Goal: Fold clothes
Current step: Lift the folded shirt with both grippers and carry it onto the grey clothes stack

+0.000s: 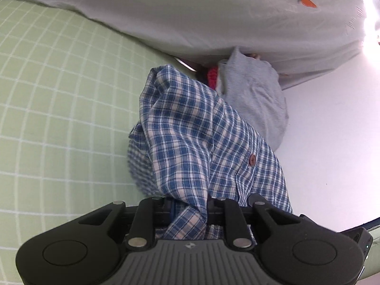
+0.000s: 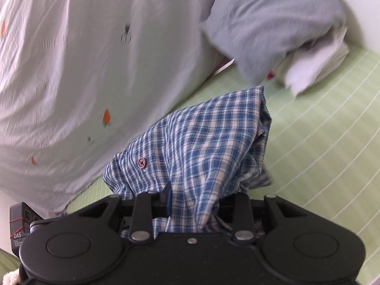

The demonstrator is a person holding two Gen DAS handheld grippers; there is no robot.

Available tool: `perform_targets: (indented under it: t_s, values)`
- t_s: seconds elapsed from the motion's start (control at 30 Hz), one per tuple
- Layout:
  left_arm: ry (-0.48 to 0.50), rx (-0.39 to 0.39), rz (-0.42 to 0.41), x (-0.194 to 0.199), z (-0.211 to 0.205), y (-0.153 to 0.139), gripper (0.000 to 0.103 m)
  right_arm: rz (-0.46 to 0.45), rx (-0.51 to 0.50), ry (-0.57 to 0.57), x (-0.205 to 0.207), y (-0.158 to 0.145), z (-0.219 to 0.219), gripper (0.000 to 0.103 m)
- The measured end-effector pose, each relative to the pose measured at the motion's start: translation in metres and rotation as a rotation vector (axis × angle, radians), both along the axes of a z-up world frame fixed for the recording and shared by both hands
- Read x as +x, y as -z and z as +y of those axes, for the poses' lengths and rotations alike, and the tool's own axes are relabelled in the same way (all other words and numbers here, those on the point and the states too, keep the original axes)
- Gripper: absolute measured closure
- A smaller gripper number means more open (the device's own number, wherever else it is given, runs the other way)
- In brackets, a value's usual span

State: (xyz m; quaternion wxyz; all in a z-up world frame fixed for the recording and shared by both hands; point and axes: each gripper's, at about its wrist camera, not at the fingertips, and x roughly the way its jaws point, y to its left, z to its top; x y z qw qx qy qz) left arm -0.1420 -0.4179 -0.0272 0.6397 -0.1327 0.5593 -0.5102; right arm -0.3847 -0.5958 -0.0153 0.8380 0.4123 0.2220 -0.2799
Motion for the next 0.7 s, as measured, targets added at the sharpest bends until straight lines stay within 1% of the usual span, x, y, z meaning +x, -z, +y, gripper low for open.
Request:
perform_targets:
  t_s: [0.07,0.13,0.23,0.27,0.33,0.4,0.5,0.57,0.63,0.67,0.7]
  values:
    - [0.002,-0.041,-0.022,-0.02,-0.03,-0.014,0.083,-0.023,-0.033,0.011,-0.019,-0.013,-0.025,0.071]
    - [-0.007,-0.097,-0.023,-0.031,-0.064,-0.03,0.083,-0.056,-0.063,0.011,-0.037,-0.029,-0.055,0.071]
    - [-0.021,-0.182,-0.024,-0.048,-0.116,-0.054,0.084,-0.108,-0.116,-0.024,-0.058,-0.058,-0.11,0.071]
    - [-0.026,-0.211,-0.024,-0.053,-0.133,-0.062,0.084,-0.123,-0.135,-0.037,-0.064,-0.069,-0.129,0.071]
    - [-0.027,-0.279,-0.061,-0.061,-0.171,-0.087,0.084,-0.151,-0.212,-0.076,-0.076,-0.095,-0.164,0.071]
    - [-0.038,-0.338,-0.08,-0.061,-0.204,-0.107,0.083,-0.192,-0.265,-0.094,-0.088,-0.123,-0.2,0.071]
    - [-0.077,-0.373,-0.121,-0.053,-0.252,-0.127,0.083,-0.225,-0.324,-0.106,-0.086,-0.149,-0.251,0.071]
    - [-0.103,-0.395,-0.149,-0.047,-0.284,-0.14,0.079,-0.238,-0.365,-0.115,-0.08,-0.163,-0.285,0.07]
    - [-0.136,-0.372,-0.175,-0.031,-0.313,-0.138,0.076,-0.243,-0.401,-0.12,-0.071,-0.17,-0.316,0.069]
    - [-0.154,-0.36,-0.188,-0.023,-0.328,-0.137,0.075,-0.239,-0.399,-0.112,-0.062,-0.165,-0.332,0.066]
    - [-0.167,-0.327,-0.189,-0.012,-0.341,-0.128,0.075,-0.234,-0.397,-0.104,-0.053,-0.161,-0.349,0.059]
